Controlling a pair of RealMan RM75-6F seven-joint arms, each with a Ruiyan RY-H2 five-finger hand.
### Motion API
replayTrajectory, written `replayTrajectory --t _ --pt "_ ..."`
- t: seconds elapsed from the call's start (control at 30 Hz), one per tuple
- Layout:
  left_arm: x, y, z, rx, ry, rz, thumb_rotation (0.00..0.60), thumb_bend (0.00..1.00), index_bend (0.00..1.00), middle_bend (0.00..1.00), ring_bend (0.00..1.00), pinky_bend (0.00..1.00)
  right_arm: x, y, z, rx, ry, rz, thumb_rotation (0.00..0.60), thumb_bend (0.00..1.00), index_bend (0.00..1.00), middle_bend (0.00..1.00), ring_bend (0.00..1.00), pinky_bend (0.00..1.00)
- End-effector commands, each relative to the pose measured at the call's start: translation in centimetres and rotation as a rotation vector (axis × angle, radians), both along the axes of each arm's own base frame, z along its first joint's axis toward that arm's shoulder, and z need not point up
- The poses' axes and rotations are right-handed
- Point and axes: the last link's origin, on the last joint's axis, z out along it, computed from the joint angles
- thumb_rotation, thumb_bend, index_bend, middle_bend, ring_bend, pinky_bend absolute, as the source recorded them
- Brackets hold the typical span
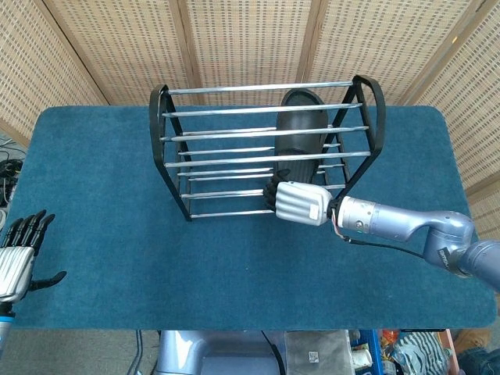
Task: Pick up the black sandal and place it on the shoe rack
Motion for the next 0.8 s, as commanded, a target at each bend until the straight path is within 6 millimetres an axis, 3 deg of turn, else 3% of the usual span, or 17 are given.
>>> replayTrajectory --t 0.03,0.17,0.47,0.8 --pt "0.0 0.0 0.0 0.000 0.000 0.000 0.600 0.02 0.00 0.00 0.00 0.00 0.2 -0.1 -0.1 -0.023 0.008 0.012 0.600 0.47 0.21 0.10 0.08 0.15" --pt "0.0 0.0 0.0 -0.002 -0.003 -0.001 0.600 0.02 0.00 0.00 0.00 0.00 0.0 -0.4 -0.2 -0.087 0.017 -0.016 0.600 0.37 0.14 0.01 0.00 0.04" --pt "0.1 -0.2 0.1 0.003 -0.006 -0.008 0.600 0.02 0.00 0.00 0.00 0.00 -0.4 0.6 0.1 -0.133 0.026 -0.039 0.600 0.37 0.13 0.00 0.00 0.03" --pt "0.3 -0.4 0.2 0.003 -0.009 -0.020 0.600 0.02 0.00 0.00 0.00 0.00 -1.6 5.0 1.3 -0.097 -0.088 0.001 0.600 0.36 0.13 0.00 0.00 0.03"
